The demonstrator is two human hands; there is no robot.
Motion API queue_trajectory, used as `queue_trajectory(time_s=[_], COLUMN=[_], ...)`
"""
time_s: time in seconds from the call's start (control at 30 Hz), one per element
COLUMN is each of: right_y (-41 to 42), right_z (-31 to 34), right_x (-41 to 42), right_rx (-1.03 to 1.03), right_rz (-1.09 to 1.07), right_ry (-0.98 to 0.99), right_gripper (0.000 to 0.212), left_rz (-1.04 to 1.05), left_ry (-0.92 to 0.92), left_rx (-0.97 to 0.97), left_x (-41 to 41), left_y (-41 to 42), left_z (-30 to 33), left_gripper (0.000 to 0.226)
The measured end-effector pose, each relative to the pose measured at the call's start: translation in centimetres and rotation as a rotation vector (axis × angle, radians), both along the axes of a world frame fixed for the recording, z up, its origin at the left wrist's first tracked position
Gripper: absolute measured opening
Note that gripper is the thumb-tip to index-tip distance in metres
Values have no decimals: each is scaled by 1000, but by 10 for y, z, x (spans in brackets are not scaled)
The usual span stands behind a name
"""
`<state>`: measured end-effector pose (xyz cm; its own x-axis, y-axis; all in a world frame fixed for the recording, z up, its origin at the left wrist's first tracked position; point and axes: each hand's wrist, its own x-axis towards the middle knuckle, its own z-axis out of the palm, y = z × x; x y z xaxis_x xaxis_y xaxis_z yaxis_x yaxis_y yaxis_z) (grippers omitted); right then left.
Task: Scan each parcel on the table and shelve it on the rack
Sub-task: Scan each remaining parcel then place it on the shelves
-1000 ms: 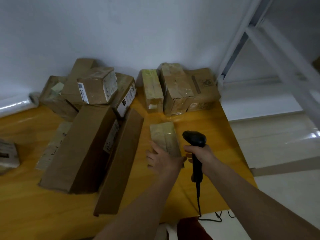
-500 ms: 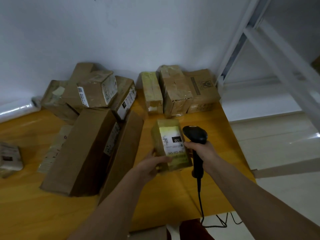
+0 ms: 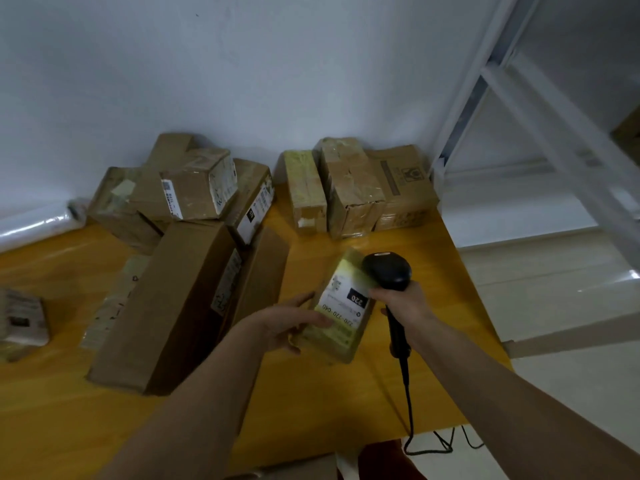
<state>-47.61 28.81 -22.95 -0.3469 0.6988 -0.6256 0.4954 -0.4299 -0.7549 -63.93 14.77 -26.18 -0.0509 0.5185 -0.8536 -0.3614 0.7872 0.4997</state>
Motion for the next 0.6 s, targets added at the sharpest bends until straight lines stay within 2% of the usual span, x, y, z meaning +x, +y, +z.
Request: queue_trajectory(time_s=[0.13, 0.27, 0.33, 0.4, 0.43, 0.5, 0.53, 0.6], right_y=[3, -2, -4, -3, -3, -2, -2, -2], right_z=[3, 7, 7, 7, 7, 5, 4, 3], right_x=[-1, -3, -4, -5, -5, -3, -3, -2], right_rx=[60, 11, -21, -44, -54, -62, -64, -69], right_rz=[2, 47, 71, 92, 82, 48, 38, 27], right_ry=[5, 24, 22, 13, 20, 45, 53, 58], right_gripper=[19, 17, 26, 21, 20, 23, 24, 23], left_rz=[-250, -338, -243, -69, 21, 180, 241, 294], left_ry=[122, 428, 598, 694, 701, 689, 679, 629], left_rx=[-57, 0, 54, 72, 70, 87, 88, 99], left_x=[-25, -33, -31, -24, -20, -13, -9, -6], left_y=[11, 34, 44, 50, 52, 53, 53, 53], left_z=[24, 37, 33, 29, 25, 19, 18, 16], left_gripper=[92, 102, 111, 116, 109, 69, 59, 71])
